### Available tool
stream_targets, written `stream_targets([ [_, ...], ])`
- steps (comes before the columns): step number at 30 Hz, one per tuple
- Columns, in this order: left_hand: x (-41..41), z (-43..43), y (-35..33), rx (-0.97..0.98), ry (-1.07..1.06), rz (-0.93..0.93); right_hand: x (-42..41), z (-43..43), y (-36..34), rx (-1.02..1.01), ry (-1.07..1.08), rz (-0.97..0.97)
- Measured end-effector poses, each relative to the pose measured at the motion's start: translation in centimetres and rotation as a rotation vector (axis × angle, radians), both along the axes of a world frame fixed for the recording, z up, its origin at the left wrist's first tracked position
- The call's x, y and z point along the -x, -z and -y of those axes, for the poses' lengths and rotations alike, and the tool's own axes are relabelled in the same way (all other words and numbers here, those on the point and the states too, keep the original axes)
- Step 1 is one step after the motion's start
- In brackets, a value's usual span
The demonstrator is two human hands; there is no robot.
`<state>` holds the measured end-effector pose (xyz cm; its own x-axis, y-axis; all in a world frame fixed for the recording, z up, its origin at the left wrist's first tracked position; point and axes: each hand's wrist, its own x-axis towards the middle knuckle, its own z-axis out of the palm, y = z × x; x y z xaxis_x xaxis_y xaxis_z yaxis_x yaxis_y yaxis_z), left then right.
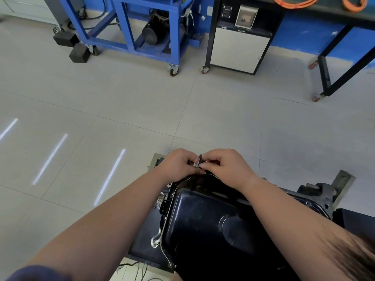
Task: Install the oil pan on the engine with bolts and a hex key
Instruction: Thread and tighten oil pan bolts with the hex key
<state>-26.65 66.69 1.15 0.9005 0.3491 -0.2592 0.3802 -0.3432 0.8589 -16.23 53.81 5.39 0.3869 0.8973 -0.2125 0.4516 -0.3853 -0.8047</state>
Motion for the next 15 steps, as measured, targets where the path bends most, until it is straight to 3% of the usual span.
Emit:
stream_targets([
  [5, 0.70, 0.12, 0.59, -0.039, -0.049, -0.011, 0.14, -0.33, -0.04, 0.026, 0.058, 0.021],
  [15, 0.88, 0.24, 0.02, -0.006, -0.007, 0.023, 0.39, 0.01, -0.24, 0.030, -0.034, 0.041],
])
